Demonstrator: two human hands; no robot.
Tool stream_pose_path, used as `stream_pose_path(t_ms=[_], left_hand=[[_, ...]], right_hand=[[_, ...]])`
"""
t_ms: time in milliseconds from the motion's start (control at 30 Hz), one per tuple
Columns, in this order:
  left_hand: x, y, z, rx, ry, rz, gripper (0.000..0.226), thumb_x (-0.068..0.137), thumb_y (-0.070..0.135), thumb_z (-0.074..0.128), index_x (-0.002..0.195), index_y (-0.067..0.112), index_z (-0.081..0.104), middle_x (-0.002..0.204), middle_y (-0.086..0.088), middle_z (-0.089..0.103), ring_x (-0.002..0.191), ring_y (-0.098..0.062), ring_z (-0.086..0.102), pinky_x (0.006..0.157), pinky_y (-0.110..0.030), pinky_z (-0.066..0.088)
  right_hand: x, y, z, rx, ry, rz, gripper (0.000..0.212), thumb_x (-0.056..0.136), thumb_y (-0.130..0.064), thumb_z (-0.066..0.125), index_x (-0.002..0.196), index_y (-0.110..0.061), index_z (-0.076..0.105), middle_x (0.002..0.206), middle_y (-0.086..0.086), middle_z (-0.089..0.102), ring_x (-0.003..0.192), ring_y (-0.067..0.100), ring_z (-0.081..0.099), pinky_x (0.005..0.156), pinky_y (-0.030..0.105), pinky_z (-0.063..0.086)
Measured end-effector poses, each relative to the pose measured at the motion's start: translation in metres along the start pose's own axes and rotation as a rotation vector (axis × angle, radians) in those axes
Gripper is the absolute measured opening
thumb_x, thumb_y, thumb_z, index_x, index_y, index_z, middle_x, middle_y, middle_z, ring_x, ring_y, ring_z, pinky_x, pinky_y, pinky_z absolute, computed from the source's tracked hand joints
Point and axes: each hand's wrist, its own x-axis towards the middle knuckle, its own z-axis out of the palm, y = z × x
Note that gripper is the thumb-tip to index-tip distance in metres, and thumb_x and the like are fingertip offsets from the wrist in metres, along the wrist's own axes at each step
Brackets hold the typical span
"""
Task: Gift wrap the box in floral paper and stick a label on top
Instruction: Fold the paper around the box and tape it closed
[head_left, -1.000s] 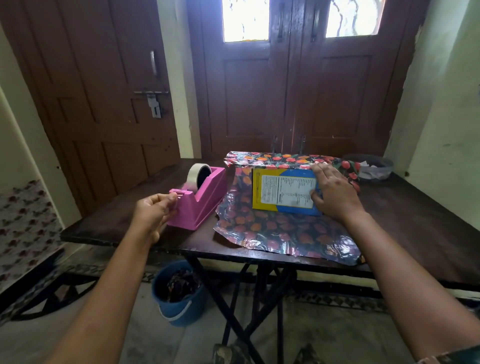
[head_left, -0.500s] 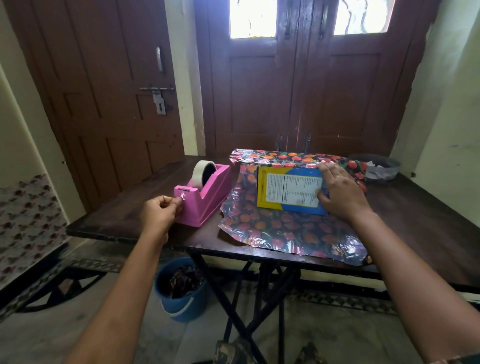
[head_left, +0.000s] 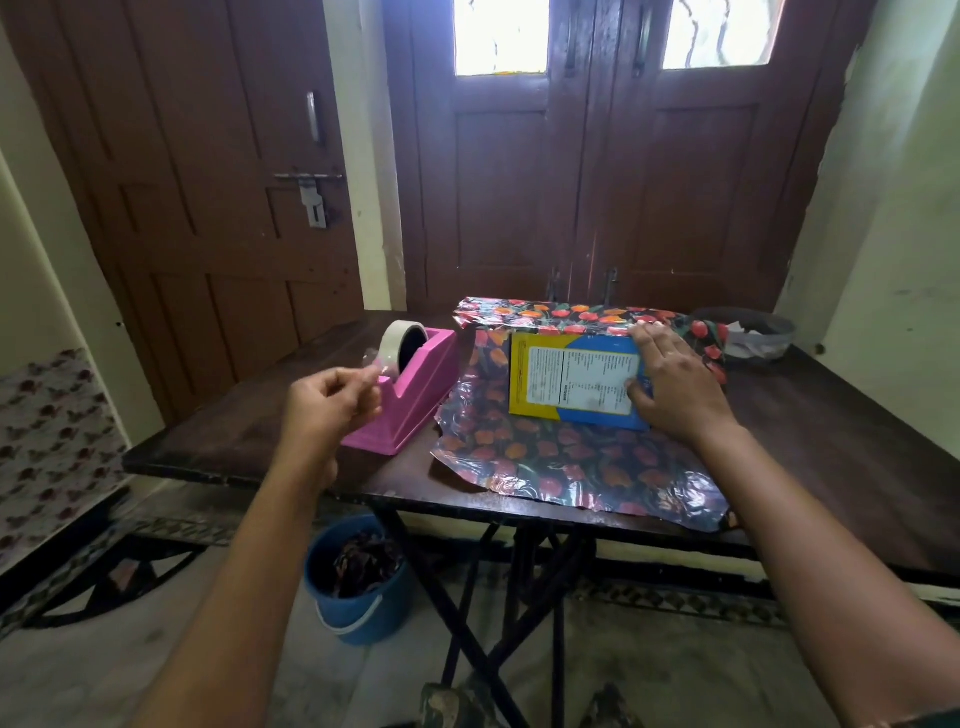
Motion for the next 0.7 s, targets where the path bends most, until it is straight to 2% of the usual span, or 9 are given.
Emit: stream_pose_path(t_ms=[100,200,300,400,467,533,600,667,700], left_hand=[[0.003,0.016,0.039,-0.074,-0.111,0.019,0.013,0.087,0.018,0.063,0.083,0.006,0.063,0.068,-0.002,0.062,0.06,-0.009,0.057,0.06,-0.02,0.054],[0.007,0.02,0.092,-0.156,-0.206,0.025,0.017,0.088,0.016,0.063,0.075,0.005,0.061,0.05,0.007,0.058,0.045,-0.003,0.049,0.047,-0.017,0.046],[0.007,0.022,0.148,-0.143,-0.277,0.033,0.022,0.088,0.017,0.064,0.068,0.009,0.059,0.042,0.009,0.055,0.037,0.0,0.046,0.044,-0.016,0.046],[0.006,0.024,0.194,-0.079,-0.292,0.063,0.028,0.086,0.019,0.066,0.059,0.013,0.06,0.045,0.008,0.057,0.037,-0.004,0.045,0.045,-0.017,0.045],[0.008,0.023,0.214,-0.032,-0.281,0.051,0.03,0.085,0.02,0.067,0.056,0.012,0.06,0.053,-0.002,0.059,0.042,-0.011,0.046,0.049,-0.022,0.047],[0.011,0.02,0.229,0.03,-0.267,0.018,0.031,0.083,0.024,0.068,0.055,0.013,0.062,0.061,-0.009,0.063,0.046,-0.015,0.048,0.061,-0.033,0.054],[0.012,0.019,0.239,0.054,-0.249,-0.017,0.029,0.081,0.026,0.068,0.055,0.014,0.063,0.066,-0.011,0.067,0.049,-0.017,0.053,0.07,-0.038,0.056],[0.01,0.018,0.245,0.064,-0.238,-0.028,0.028,0.082,0.027,0.068,0.057,0.015,0.063,0.07,-0.01,0.069,0.054,-0.017,0.056,0.07,-0.036,0.056],[0.01,0.017,0.247,0.057,-0.235,-0.029,0.027,0.082,0.027,0.069,0.058,0.014,0.063,0.071,-0.009,0.069,0.055,-0.016,0.057,0.069,-0.034,0.056]], right_hand=[[-0.001,-0.001,-0.004,-0.023,-0.038,-0.005,0.065,0.088,-0.018,0.053,0.145,-0.004,0.025,0.151,0.015,0.027,0.142,0.027,0.02,0.114,0.034,0.019],[-0.002,-0.003,-0.006,-0.042,-0.071,-0.018,0.07,0.091,-0.026,0.049,0.148,-0.004,0.015,0.155,0.014,0.015,0.145,0.024,0.011,0.116,0.029,0.009],[-0.003,-0.004,-0.008,-0.009,-0.091,-0.01,0.075,0.092,-0.027,0.048,0.148,-0.001,0.005,0.156,0.016,0.005,0.145,0.024,0.003,0.113,0.023,-0.001],[-0.003,-0.001,-0.008,0.07,-0.101,-0.001,0.077,0.091,-0.024,0.05,0.147,0.0,0.003,0.156,0.017,0.002,0.145,0.025,0.0,0.11,0.019,-0.005],[-0.003,0.001,-0.009,0.121,-0.107,-0.008,0.075,0.09,-0.023,0.052,0.147,-0.002,0.007,0.157,0.016,-0.001,0.145,0.024,-0.001,0.111,0.02,0.0],[-0.004,0.003,-0.01,0.18,-0.084,0.001,0.069,0.091,-0.023,0.052,0.147,-0.003,0.016,0.157,0.014,-0.007,0.143,0.018,0.003,0.113,0.026,0.014],[-0.005,0.006,-0.008,0.187,-0.011,0.003,0.061,0.091,-0.023,0.051,0.144,-0.003,0.027,0.157,0.015,0.0,0.142,0.019,0.005,0.114,0.034,0.017],[-0.005,0.011,-0.004,0.13,0.063,0.01,0.059,0.088,-0.028,0.045,0.141,-0.003,0.035,0.152,0.017,0.021,0.143,0.03,0.012,0.117,0.042,0.013],[-0.005,0.013,-0.003,0.129,0.078,0.027,0.061,0.085,-0.03,0.043,0.14,-0.004,0.037,0.148,0.017,0.031,0.141,0.031,0.02,0.116,0.042,0.015]])
